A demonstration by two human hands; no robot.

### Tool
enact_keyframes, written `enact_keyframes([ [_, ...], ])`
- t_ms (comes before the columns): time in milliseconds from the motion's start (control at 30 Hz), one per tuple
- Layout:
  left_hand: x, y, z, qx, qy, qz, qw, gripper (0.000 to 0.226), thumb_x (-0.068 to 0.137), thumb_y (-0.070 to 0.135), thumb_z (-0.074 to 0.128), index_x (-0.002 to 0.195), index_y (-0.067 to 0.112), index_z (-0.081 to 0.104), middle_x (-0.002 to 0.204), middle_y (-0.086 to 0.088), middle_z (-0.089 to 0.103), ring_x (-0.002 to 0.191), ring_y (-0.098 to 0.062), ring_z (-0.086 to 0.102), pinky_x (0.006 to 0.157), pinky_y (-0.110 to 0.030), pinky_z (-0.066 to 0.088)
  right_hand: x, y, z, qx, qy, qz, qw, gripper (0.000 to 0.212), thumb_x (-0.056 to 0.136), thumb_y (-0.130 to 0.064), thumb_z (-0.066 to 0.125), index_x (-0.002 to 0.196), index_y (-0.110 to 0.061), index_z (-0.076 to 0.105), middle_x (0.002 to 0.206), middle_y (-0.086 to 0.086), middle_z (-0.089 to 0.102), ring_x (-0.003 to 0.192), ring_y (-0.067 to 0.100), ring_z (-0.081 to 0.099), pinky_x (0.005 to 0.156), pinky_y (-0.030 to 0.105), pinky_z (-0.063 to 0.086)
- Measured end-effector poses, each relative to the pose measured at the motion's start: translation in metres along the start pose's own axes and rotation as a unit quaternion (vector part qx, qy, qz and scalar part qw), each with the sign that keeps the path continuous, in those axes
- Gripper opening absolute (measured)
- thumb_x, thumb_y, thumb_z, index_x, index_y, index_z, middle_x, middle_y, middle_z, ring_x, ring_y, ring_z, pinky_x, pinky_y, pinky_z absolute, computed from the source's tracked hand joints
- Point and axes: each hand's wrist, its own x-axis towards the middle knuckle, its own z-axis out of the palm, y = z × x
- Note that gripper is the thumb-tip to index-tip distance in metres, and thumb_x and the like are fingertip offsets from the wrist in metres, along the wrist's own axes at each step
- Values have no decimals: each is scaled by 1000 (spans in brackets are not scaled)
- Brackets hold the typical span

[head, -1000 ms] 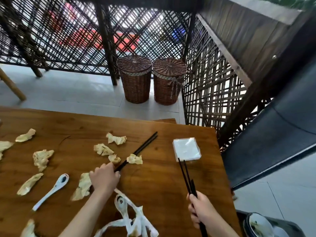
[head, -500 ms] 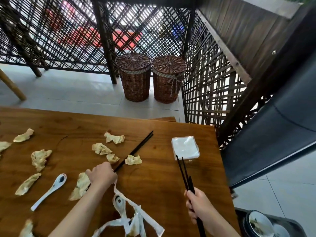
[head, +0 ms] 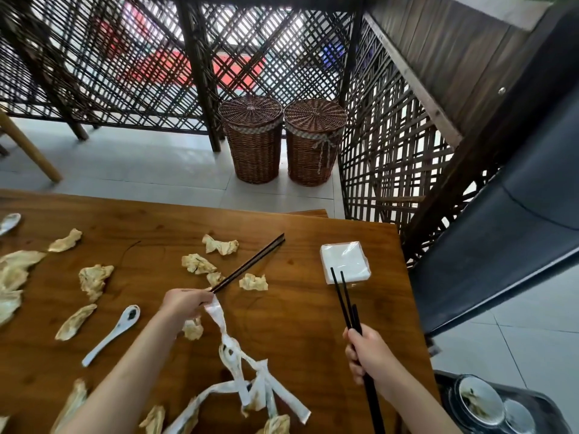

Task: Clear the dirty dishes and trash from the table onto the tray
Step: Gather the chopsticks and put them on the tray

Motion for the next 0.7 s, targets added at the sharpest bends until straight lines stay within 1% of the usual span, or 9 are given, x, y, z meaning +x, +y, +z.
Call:
enact_keyframes([
  [100, -8, -1, -1, -12, 10, 16, 1000, 6, 81, 13, 73, 82, 13, 68, 102, -11, 68, 96, -27, 63, 91, -41, 51, -2, 4, -3, 3, -5, -12, 1000, 20, 101, -22, 38, 99, -8, 52, 56, 1, 43, 42, 12, 34, 41, 25, 31],
  [200, -20, -4, -3, -45, 5, 23, 999, 5, 85, 18, 70, 81, 16, 66, 98, -6, 69, 93, -25, 62, 91, -43, 41, -3, 8, -7, 0, -3, -25, 1000, 19, 101, -21, 38, 99, -9, 52, 58, 1, 43, 42, 12, 35, 41, 25, 32],
  [267, -27, -9, -5, -70, 3, 24, 997, 5, 87, 20, 67, 84, 16, 66, 96, -4, 69, 91, -22, 61, 86, -41, 40, -5, 9, -8, -1, -3, -30, 1000, 18, 101, -21, 37, 99, -9, 51, 59, 1, 43, 42, 12, 35, 41, 25, 33],
  [367, -39, -20, -10, -95, -9, 15, 995, 5, 88, 19, 65, 91, 16, 66, 95, -3, 68, 87, -18, 59, 68, -32, 43, -10, 8, -10, 1, -1, -34, 999, 19, 101, -21, 35, 98, -10, 51, 60, 1, 42, 43, 12, 34, 40, 26, 32],
  [400, -43, -24, -12, -99, -16, 8, 995, 6, 88, 19, 65, 93, 15, 66, 95, -3, 67, 86, -18, 59, 68, -31, 43, -13, 8, -11, 4, 1, -36, 999, 19, 101, -20, 35, 96, -11, 50, 59, 1, 41, 42, 12, 34, 40, 26, 32],
  [467, -51, -35, -17, -101, -32, -7, 994, 9, 87, 20, 66, 94, 15, 67, 94, -4, 67, 89, -20, 59, 77, -35, 43, -19, 8, -15, 8, 8, -43, 999, 19, 101, -20, 33, 93, -12, 49, 59, 1, 40, 42, 13, 33, 41, 25, 31],
  [533, -59, -47, -22, -104, -48, -20, 993, 9, 86, 20, 67, 94, 15, 69, 92, -6, 67, 91, -22, 59, 80, -37, 41, -26, 9, -20, 5, 16, -50, 999, 19, 101, -21, 34, 93, -13, 49, 58, 1, 40, 42, 13, 33, 41, 26, 31],
  [600, -67, -60, -26, -119, -61, -23, 991, 9, 86, 18, 67, 93, 14, 69, 88, -7, 67, 86, -21, 59, 76, -33, 42, -33, 12, -25, 4, 27, -56, 998, 19, 101, -22, 34, 92, -14, 49, 57, 0, 40, 42, 13, 33, 40, 26, 32],
  [700, -81, -75, -31, -146, -79, -24, 986, 5, 88, 16, 65, 92, 15, 67, 84, -2, 66, 75, -16, 57, 65, -28, 39, -47, 18, -31, 20, 48, -65, 997, 20, 101, -21, 33, 90, -14, 48, 56, 0, 39, 41, 13, 32, 40, 24, 30],
])
